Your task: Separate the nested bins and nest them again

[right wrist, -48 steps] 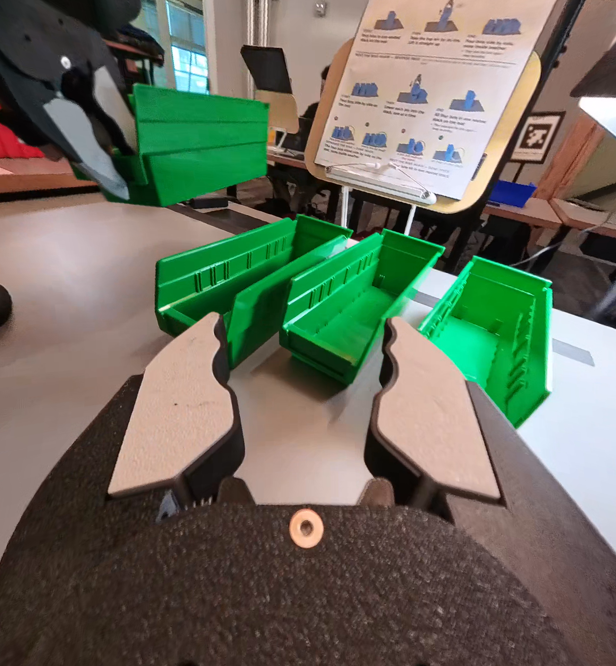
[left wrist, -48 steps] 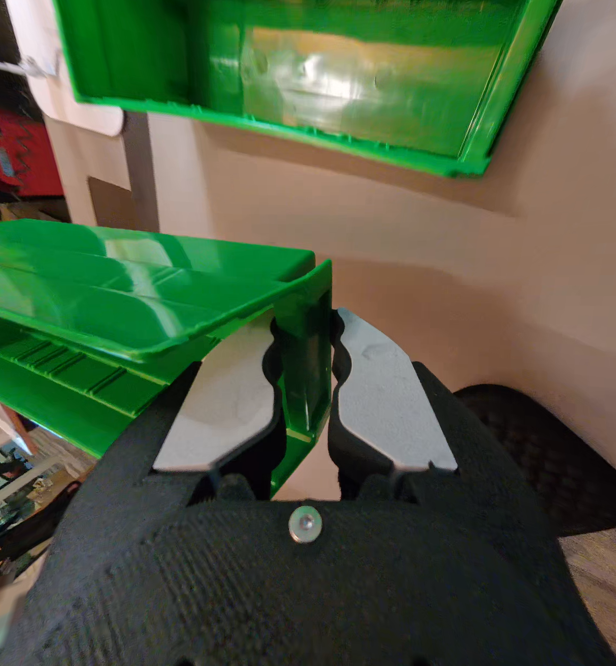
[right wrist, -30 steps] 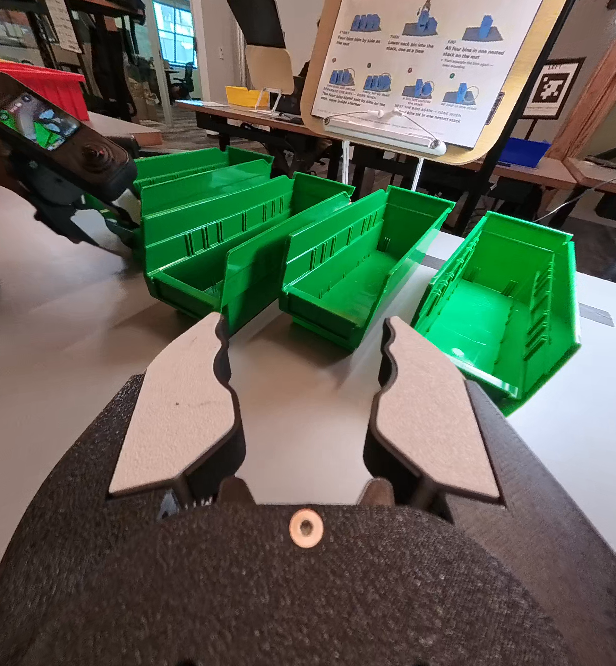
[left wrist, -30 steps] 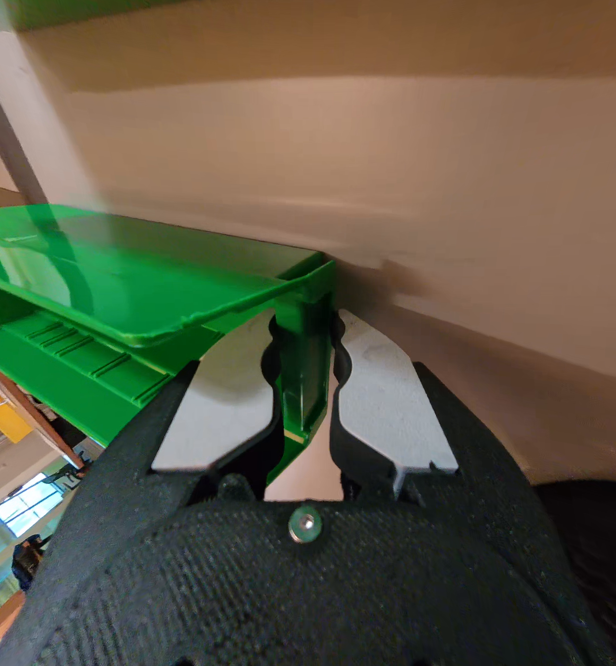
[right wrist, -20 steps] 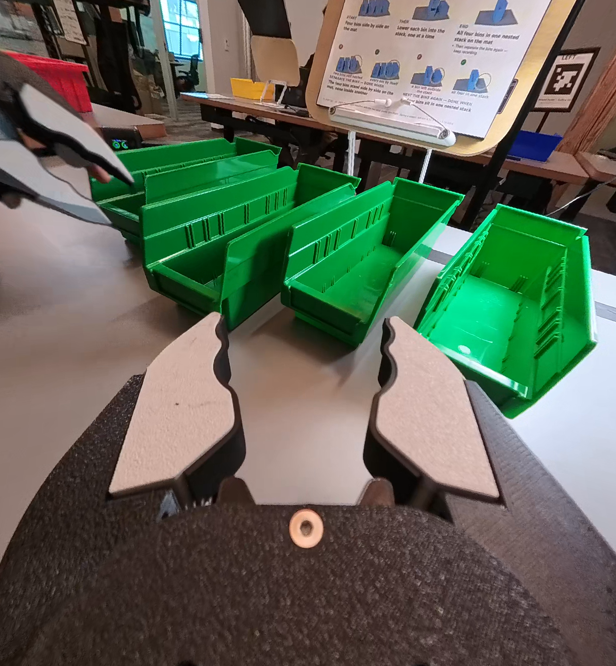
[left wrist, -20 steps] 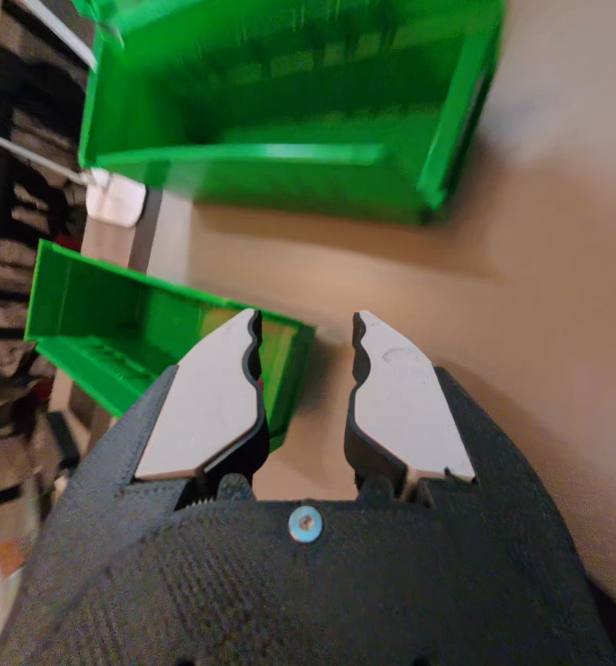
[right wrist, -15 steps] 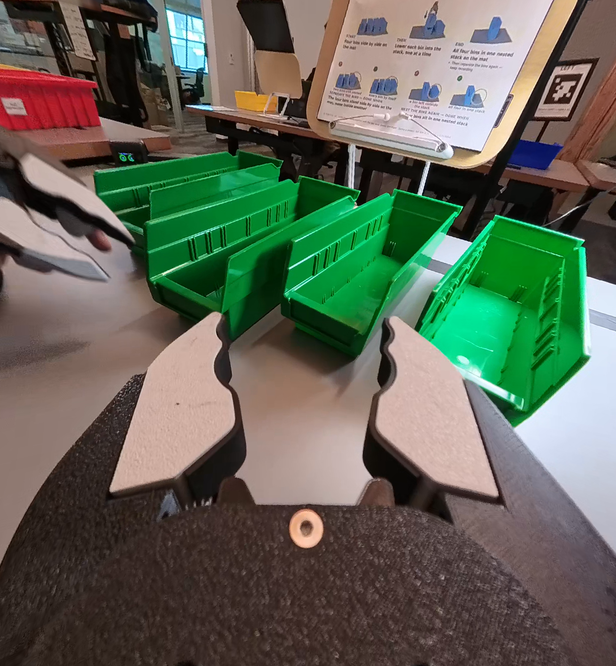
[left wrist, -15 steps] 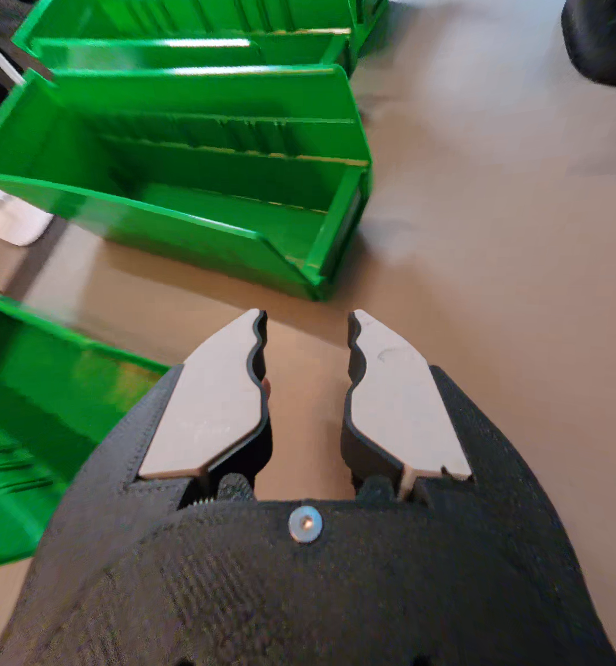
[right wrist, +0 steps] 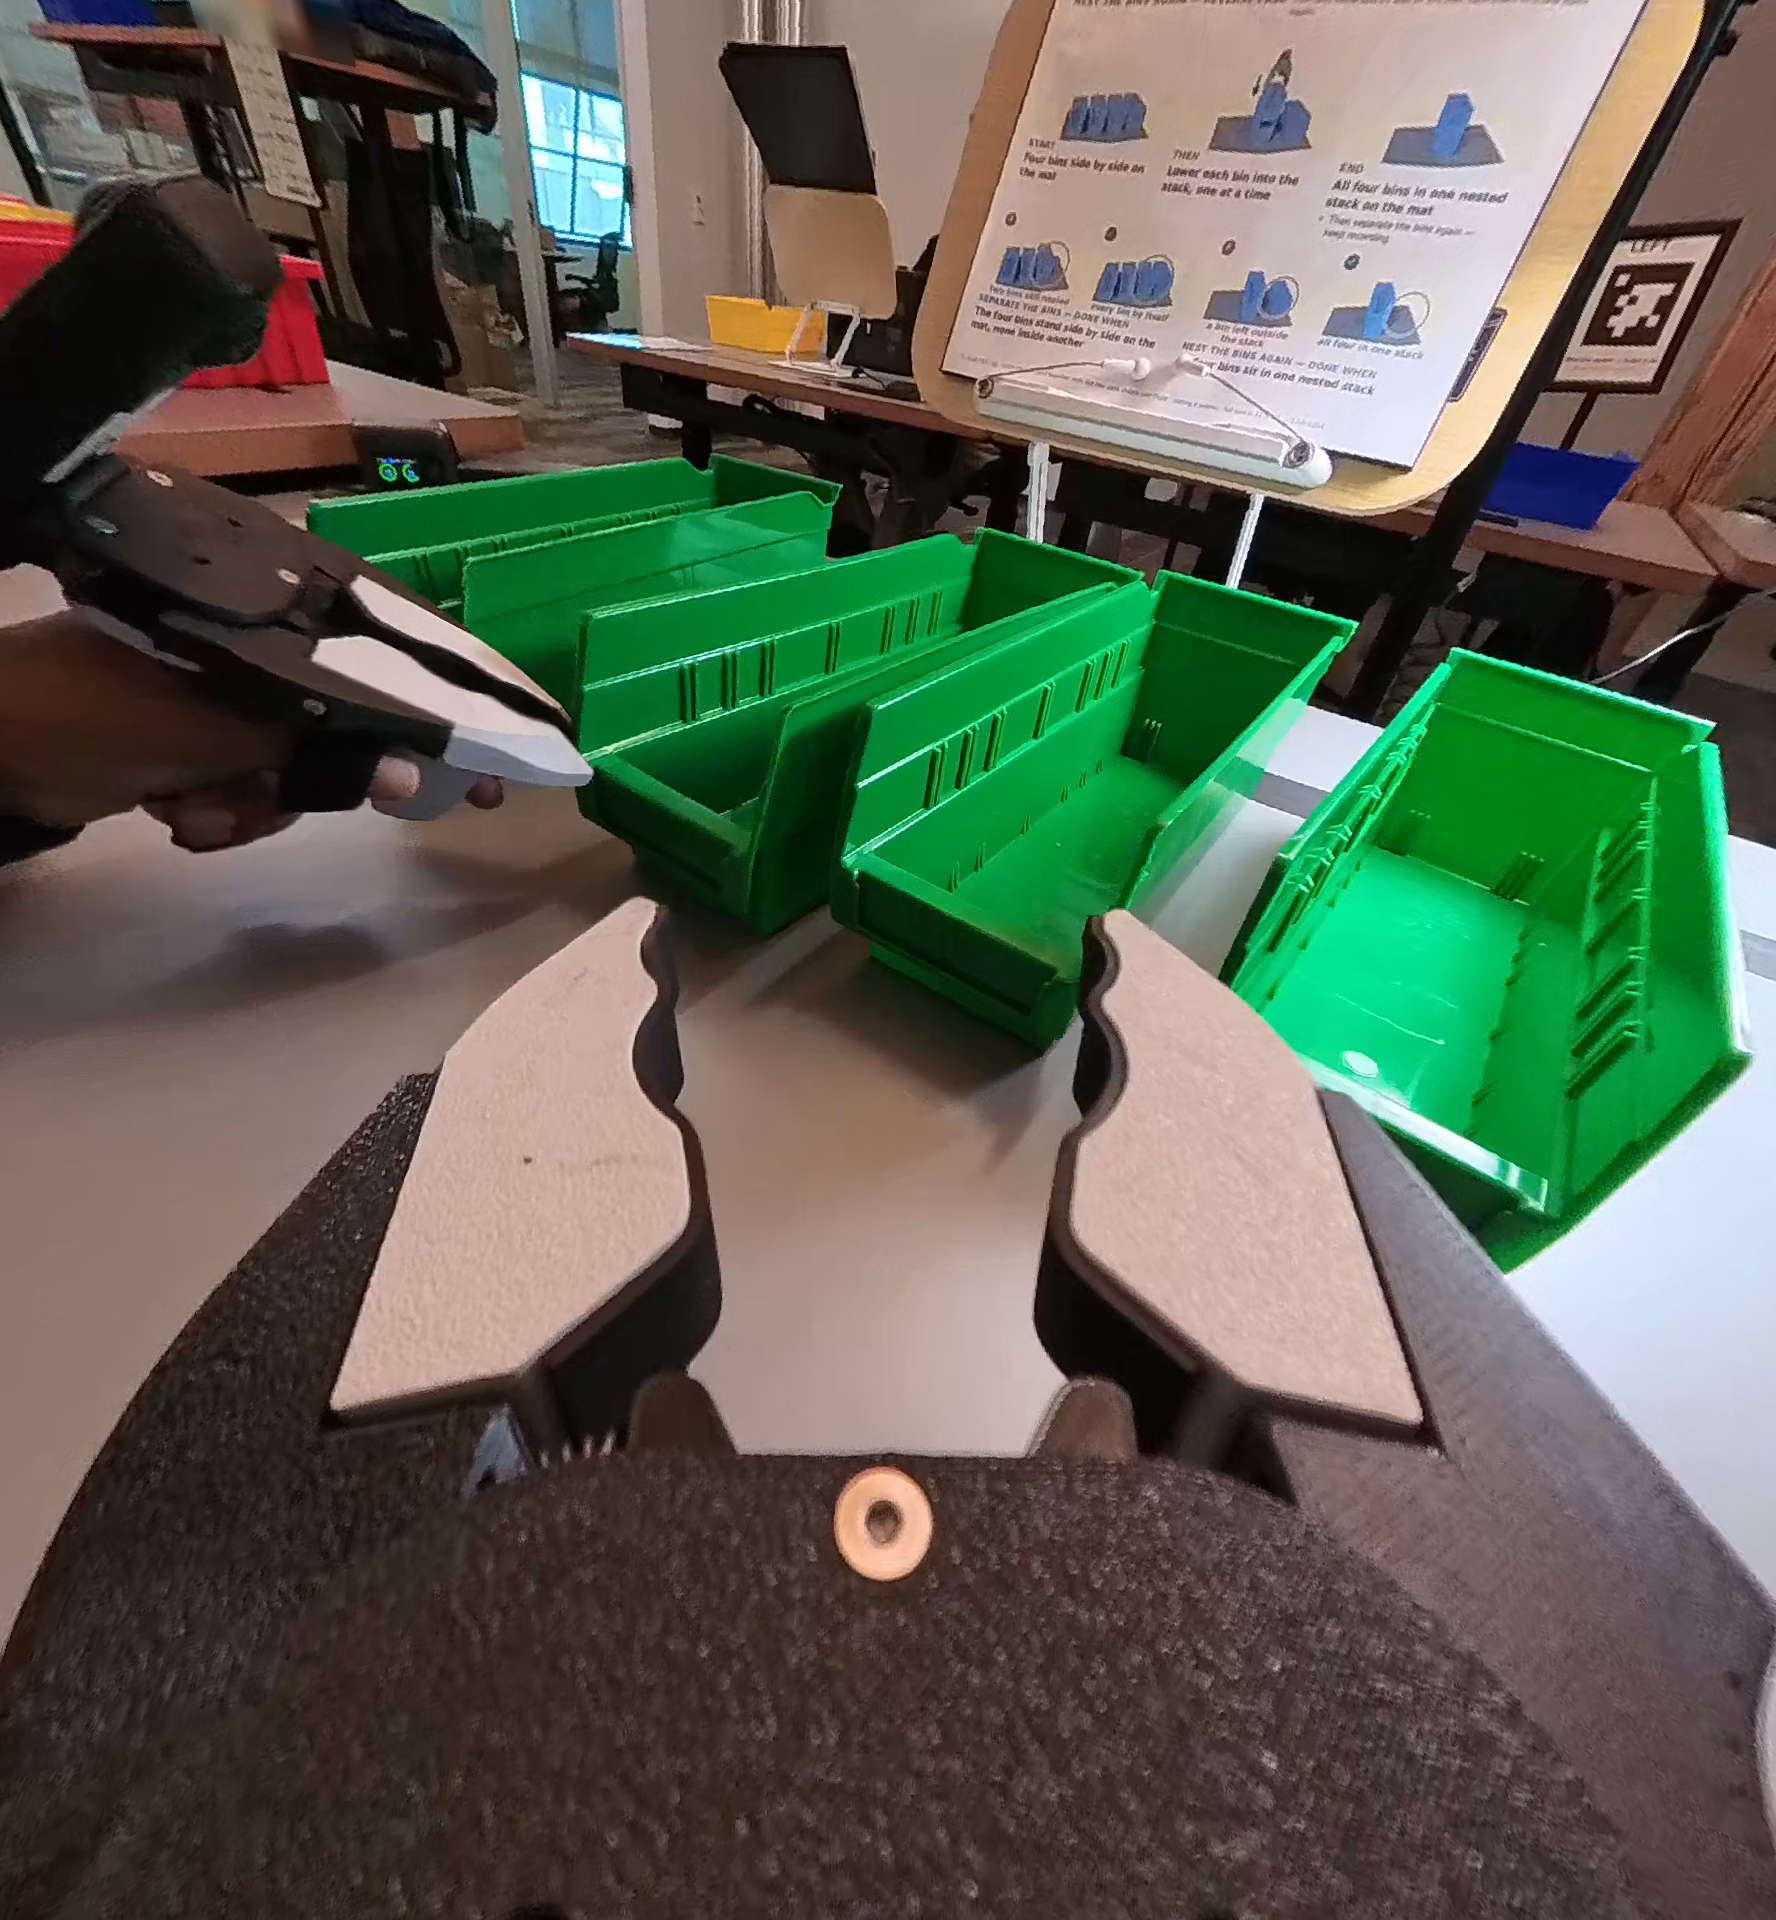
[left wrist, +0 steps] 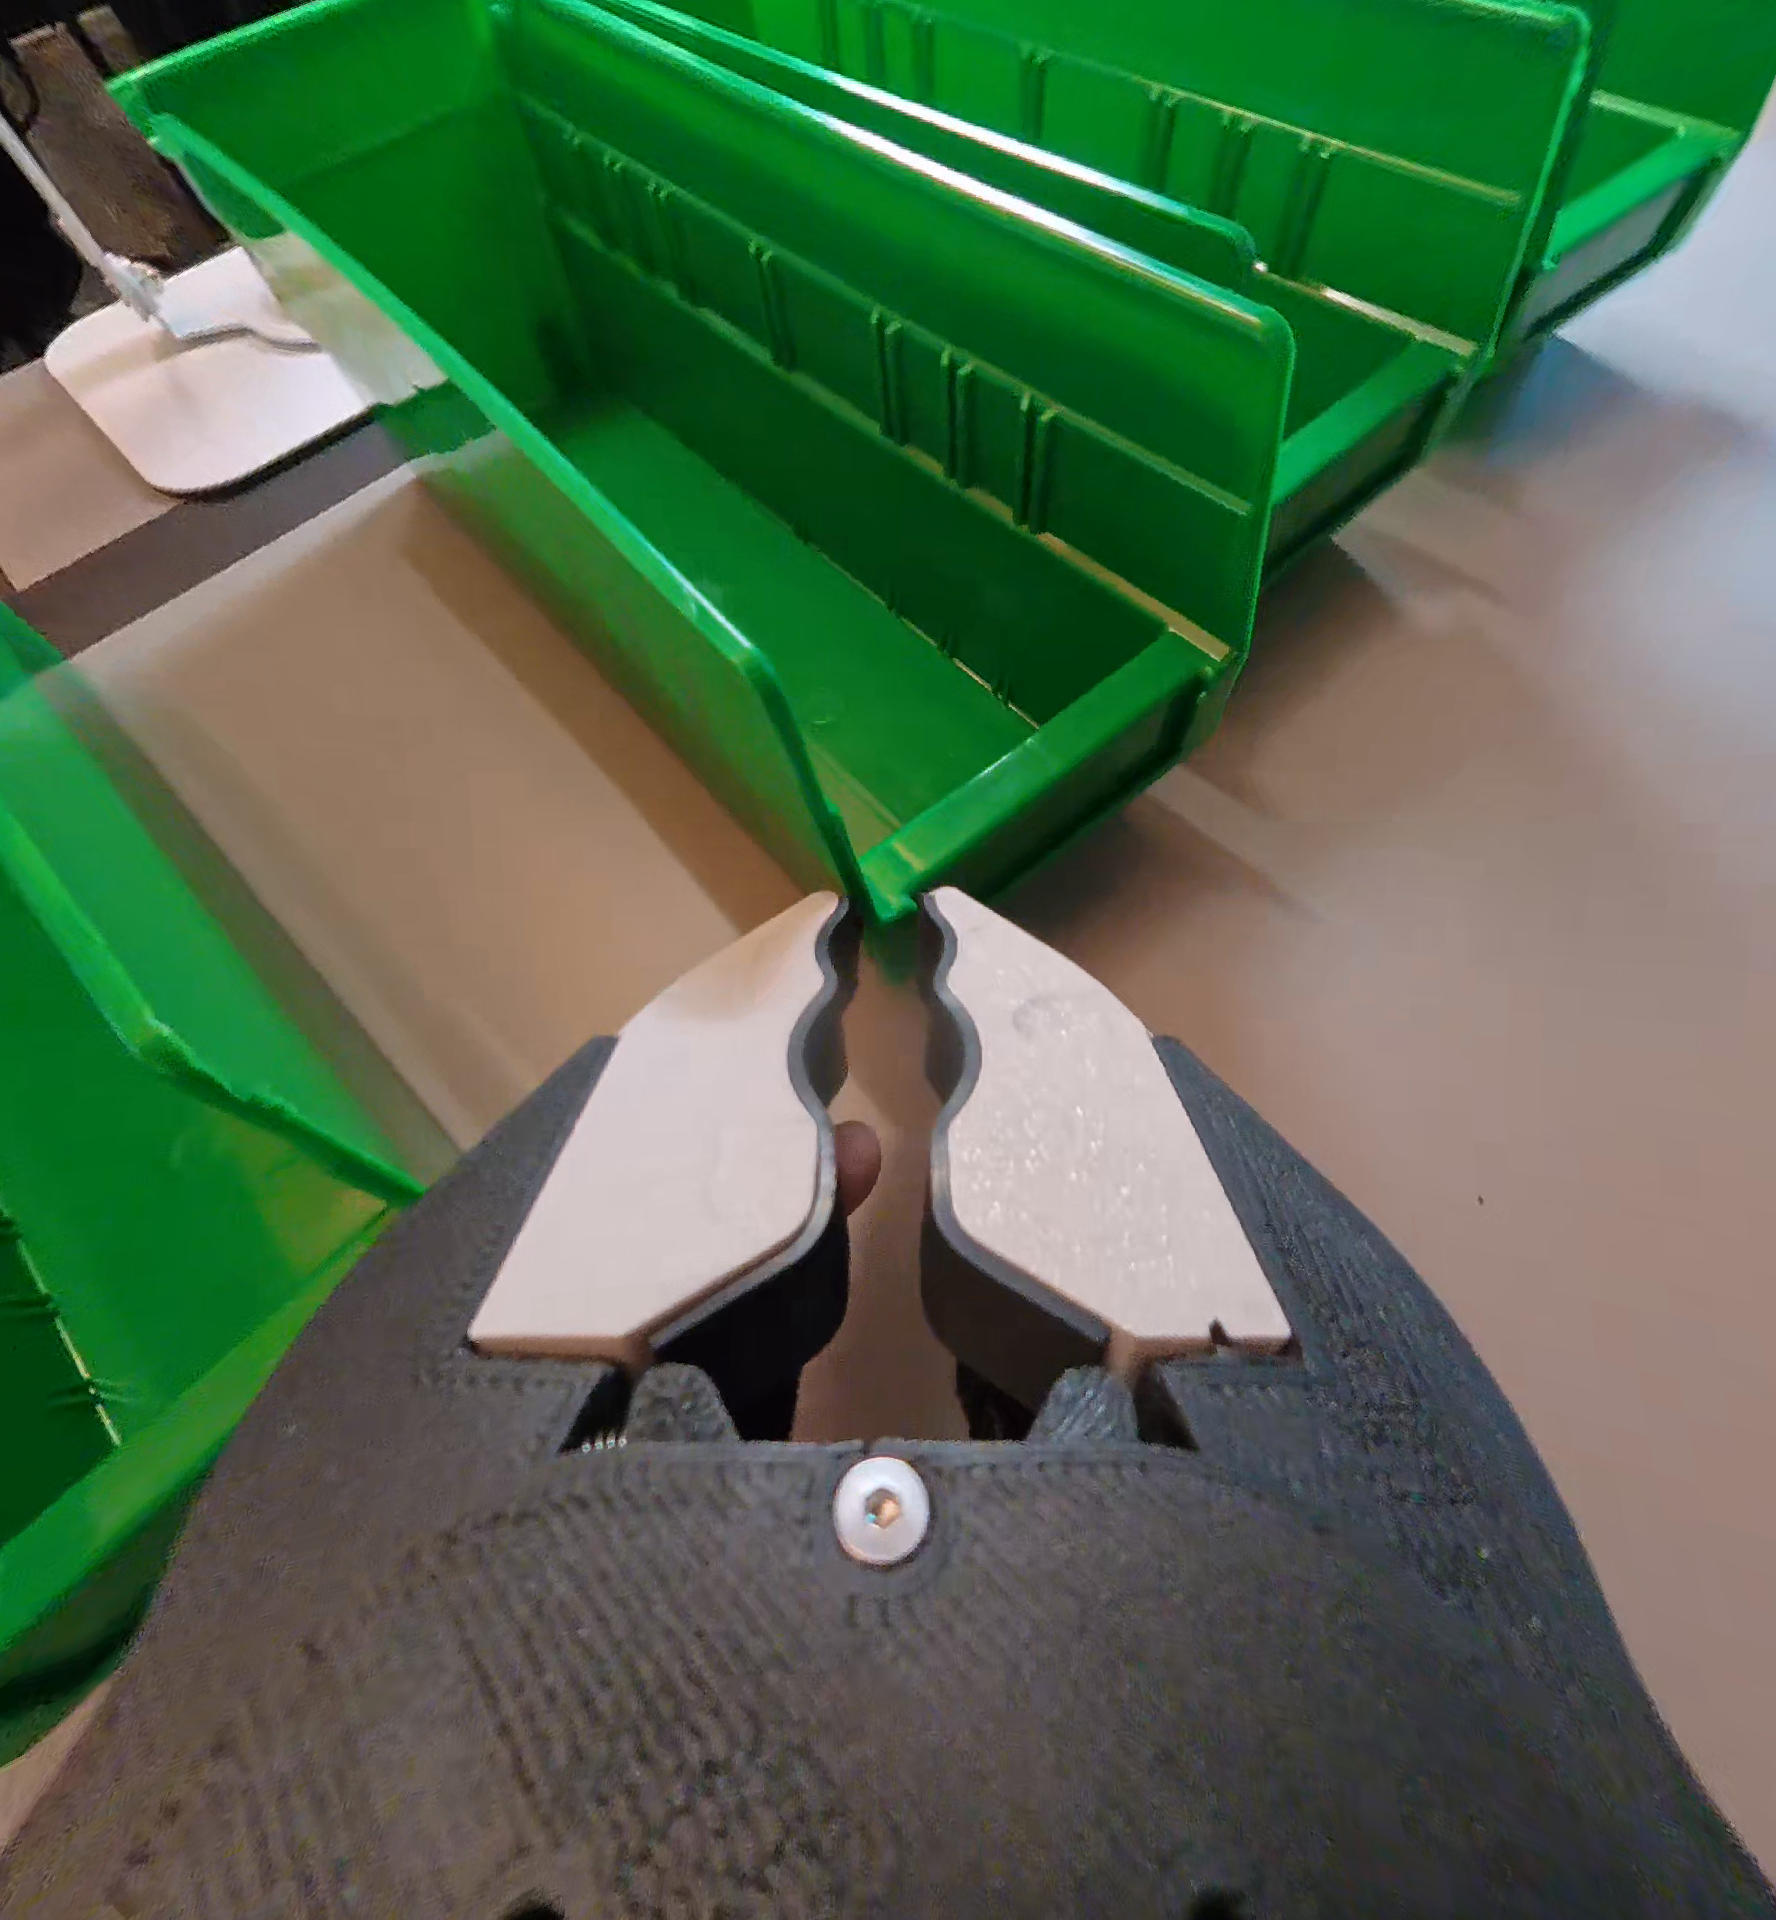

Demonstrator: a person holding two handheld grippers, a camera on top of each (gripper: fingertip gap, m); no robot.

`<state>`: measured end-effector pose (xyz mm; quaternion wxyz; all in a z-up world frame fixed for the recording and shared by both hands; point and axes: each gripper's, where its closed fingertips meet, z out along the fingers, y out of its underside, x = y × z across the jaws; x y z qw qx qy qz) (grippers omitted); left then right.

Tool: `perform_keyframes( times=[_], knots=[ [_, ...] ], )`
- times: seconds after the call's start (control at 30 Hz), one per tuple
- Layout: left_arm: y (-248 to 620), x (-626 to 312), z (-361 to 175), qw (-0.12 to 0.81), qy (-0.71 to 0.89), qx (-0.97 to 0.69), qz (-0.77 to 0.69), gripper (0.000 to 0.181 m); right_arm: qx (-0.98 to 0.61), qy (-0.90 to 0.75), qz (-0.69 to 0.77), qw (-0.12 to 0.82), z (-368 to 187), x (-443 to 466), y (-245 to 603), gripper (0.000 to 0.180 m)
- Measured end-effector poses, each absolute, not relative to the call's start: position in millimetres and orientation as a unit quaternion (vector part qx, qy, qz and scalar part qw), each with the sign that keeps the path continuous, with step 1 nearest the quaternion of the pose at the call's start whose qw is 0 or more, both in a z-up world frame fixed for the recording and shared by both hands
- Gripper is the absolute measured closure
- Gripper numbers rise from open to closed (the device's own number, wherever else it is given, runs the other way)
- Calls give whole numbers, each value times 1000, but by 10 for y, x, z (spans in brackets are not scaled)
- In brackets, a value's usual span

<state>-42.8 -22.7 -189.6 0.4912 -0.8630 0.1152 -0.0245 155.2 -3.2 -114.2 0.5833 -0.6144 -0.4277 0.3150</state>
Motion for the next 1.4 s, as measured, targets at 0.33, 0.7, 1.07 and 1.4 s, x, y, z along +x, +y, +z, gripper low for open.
perform_keyframes(
  times=[0.33,0.7,1.07,1.4],
  knots=[
    [-399,-588,-1861,521,43,-852,-27,171,-615,-413,322,590,-1159,1616,-10,109],
    [-297,-659,-1889,524,24,-851,-24,170,-611,-418,316,593,-1102,1627,-15,109],
    [-409,-633,-1712,551,76,-831,-4,156,-613,-425,307,590,-1112,1620,-16,109],
    [-992,-920,-1375,573,115,-811,23,124,-631,-526,141,553,-1386,1788,379,107]
  ],
)
